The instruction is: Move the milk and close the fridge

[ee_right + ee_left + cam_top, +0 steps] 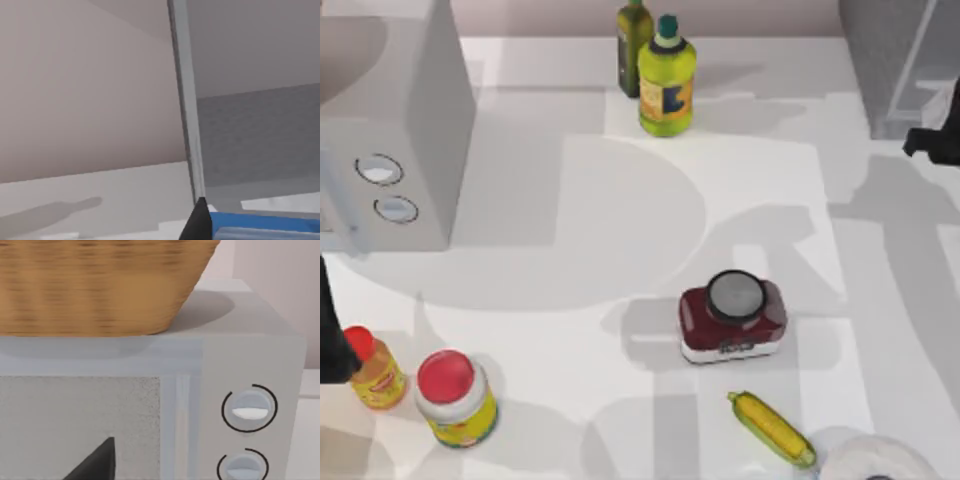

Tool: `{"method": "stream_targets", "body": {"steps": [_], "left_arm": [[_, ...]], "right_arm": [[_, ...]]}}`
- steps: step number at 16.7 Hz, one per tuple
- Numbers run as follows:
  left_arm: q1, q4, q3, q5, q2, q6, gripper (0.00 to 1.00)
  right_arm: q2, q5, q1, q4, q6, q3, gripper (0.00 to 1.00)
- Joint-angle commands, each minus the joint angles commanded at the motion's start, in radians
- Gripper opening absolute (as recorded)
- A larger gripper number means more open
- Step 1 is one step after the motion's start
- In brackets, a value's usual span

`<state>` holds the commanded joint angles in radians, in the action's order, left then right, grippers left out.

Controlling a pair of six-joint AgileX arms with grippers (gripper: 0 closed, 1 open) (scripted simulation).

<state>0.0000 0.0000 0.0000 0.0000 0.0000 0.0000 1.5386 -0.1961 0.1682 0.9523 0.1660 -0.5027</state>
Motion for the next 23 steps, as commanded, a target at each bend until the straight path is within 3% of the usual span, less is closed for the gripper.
{"method": "stream_targets", "body": {"steps": [5, 13, 17, 23], "left_arm": [[0.000, 0.000, 0.000, 0.000, 0.000, 0.000, 1.00], [0.000, 0.000, 0.000, 0.000, 0.000, 0.000, 1.00], [0.000, 0.000, 0.000, 0.000, 0.000, 0.000, 1.00], [0.000, 0.000, 0.000, 0.000, 0.000, 0.000, 1.00]], "right_arm": [[-0.031, 0.142, -0.140, 0.148, -0.138, 0.102, 0.00], [-0.022, 0.158, -0.153, 0.151, -0.149, 0.097, 0.00], [0.060, 0.190, -0.187, 0.055, -0.161, -0.033, 0.00], [0.287, 0.282, -0.272, -0.209, -0.193, -0.395, 0.00]]}}
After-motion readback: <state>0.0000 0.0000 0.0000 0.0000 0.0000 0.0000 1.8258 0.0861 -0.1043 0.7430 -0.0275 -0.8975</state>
